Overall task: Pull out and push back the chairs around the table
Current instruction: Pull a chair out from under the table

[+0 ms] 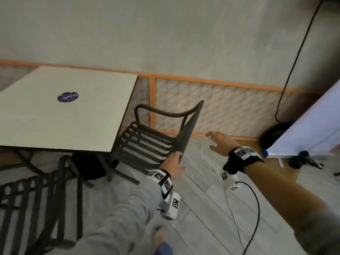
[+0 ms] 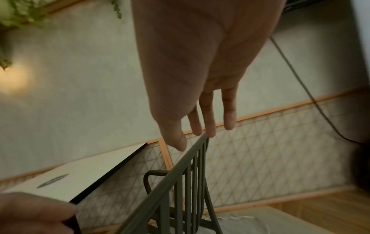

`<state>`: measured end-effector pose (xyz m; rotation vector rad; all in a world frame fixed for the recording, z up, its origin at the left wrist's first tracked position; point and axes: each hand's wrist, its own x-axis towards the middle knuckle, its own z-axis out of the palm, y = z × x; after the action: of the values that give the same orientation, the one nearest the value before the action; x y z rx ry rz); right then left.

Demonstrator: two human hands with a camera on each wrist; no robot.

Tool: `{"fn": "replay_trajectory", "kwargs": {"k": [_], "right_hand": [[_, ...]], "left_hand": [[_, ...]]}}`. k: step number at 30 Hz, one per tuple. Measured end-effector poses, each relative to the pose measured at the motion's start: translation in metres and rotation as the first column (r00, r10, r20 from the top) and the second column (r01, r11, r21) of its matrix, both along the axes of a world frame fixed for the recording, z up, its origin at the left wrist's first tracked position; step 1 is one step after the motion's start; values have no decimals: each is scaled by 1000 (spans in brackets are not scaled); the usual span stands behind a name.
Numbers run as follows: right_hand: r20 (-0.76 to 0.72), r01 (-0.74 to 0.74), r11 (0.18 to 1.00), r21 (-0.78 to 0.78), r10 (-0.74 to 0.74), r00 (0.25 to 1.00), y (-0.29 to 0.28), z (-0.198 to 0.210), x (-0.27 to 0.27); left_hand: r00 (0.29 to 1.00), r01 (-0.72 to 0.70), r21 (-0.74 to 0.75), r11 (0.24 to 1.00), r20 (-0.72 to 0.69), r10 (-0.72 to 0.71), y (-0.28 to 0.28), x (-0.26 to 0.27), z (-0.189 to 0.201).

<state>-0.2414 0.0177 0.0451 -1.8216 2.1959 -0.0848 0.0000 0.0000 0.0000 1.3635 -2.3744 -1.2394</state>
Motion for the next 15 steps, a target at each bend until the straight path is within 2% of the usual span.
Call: {"fn": "replay_trajectory", "kwargs": {"k": [5, 11, 13, 15], "right_hand": [[-96, -127, 992, 20, 128, 987, -85, -5, -35], [-215, -287, 953, 96, 301, 929, -177, -35, -76], [-278, -335, 935, 113, 353, 893, -204, -47, -88], [-383, -336, 934, 119, 356, 853, -230, -58, -101]], "left_hand": [[995, -73, -17, 997, 74, 74, -53, -47, -16], [961, 3, 50, 999, 277, -17, -102, -93, -43], [938, 9, 97, 995, 345, -42, -109, -99, -51], [941, -18, 199, 980, 335, -50, -113, -102, -56]]}}
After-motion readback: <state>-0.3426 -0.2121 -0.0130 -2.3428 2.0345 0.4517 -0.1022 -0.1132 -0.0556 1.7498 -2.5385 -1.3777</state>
